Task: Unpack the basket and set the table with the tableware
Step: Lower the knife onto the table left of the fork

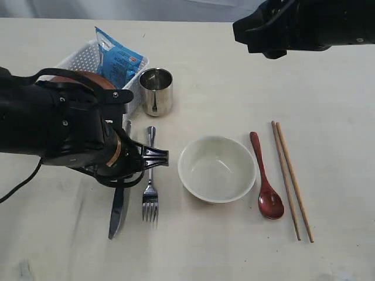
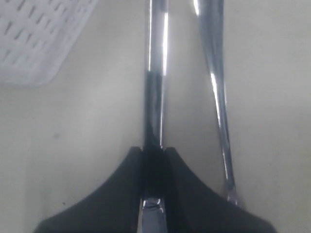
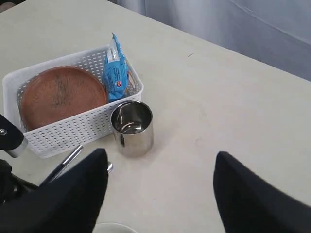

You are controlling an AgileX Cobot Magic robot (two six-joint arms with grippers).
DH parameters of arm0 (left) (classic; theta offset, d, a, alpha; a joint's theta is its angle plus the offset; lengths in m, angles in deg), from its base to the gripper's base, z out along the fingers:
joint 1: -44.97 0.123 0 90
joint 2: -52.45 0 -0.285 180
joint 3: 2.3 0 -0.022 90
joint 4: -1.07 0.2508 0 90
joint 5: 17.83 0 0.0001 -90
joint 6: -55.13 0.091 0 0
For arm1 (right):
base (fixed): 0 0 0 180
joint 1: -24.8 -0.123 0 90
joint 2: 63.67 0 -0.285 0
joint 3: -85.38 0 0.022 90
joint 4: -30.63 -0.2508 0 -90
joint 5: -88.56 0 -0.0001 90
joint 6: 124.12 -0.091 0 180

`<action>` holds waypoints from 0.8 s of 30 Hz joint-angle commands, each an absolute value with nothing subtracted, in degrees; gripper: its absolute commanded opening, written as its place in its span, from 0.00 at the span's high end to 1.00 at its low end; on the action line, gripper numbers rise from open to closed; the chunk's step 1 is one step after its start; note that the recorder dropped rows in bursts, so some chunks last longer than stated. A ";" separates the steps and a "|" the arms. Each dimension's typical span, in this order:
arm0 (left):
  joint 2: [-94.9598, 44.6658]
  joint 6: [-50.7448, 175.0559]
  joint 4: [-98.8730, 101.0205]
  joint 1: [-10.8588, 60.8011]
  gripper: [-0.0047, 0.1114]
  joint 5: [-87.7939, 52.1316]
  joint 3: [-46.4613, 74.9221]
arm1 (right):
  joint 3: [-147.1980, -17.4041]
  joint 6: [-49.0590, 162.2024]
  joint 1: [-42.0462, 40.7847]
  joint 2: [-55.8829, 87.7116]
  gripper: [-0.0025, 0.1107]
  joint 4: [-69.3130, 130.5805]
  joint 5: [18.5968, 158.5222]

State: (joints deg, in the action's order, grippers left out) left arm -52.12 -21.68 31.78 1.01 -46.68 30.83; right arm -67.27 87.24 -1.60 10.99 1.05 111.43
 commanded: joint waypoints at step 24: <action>-56.02 -26.71 35.36 3.14 0.86 -42.24 30.69 | -67.34 86.59 -1.28 10.56 0.45 0.04 111.56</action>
